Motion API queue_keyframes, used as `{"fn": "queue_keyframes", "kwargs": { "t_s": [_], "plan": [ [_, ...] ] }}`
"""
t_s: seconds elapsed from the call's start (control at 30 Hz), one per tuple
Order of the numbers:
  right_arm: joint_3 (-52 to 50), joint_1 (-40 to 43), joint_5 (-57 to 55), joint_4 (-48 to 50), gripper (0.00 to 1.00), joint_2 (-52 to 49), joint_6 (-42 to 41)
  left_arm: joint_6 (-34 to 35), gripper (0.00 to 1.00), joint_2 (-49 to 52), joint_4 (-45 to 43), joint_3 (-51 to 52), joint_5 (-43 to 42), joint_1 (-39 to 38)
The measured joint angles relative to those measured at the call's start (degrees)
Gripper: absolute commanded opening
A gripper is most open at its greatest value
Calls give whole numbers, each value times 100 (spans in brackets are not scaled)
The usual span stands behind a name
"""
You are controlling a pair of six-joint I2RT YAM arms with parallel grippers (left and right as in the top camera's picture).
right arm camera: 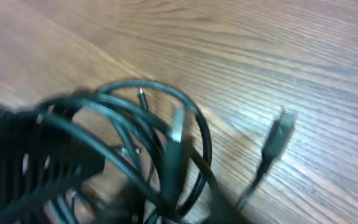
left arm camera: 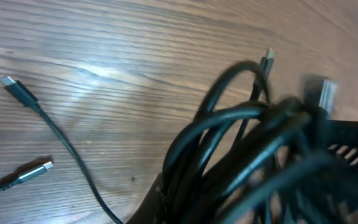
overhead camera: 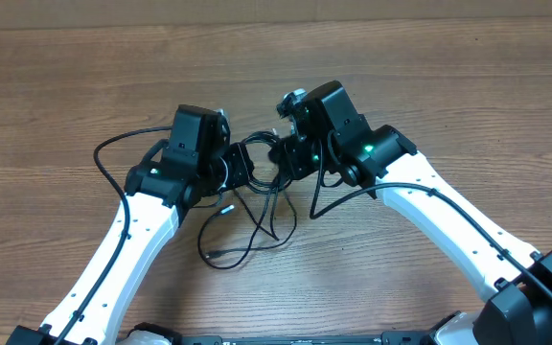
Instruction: Untangle cables
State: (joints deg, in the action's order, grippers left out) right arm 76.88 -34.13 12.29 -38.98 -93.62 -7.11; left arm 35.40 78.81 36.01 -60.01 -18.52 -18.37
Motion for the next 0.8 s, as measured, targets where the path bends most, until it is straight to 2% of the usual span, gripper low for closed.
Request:
{"fn": "queue_keyframes", "kwargs": {
  "t_s": [0.2,0.4,0.6,0.67,0.8],
  "plan": [
    [0,-11,186,-157,4,-9,-103,-234,4,2,197,0,192,-42],
    [35,35,1091,-968,4,-9,420,216,4,2,297,50,507,-166],
    [133,114,1386,-1547,4,-7,734,337,4,4,157,118,595,-295],
    [136,120,1569,-1591,4,-7,782,354,4,4,243,118,765,-304],
    [74,125,2068,-1930,4,101,898,584,4,24,306,116,1624,-153]
  ]
}}
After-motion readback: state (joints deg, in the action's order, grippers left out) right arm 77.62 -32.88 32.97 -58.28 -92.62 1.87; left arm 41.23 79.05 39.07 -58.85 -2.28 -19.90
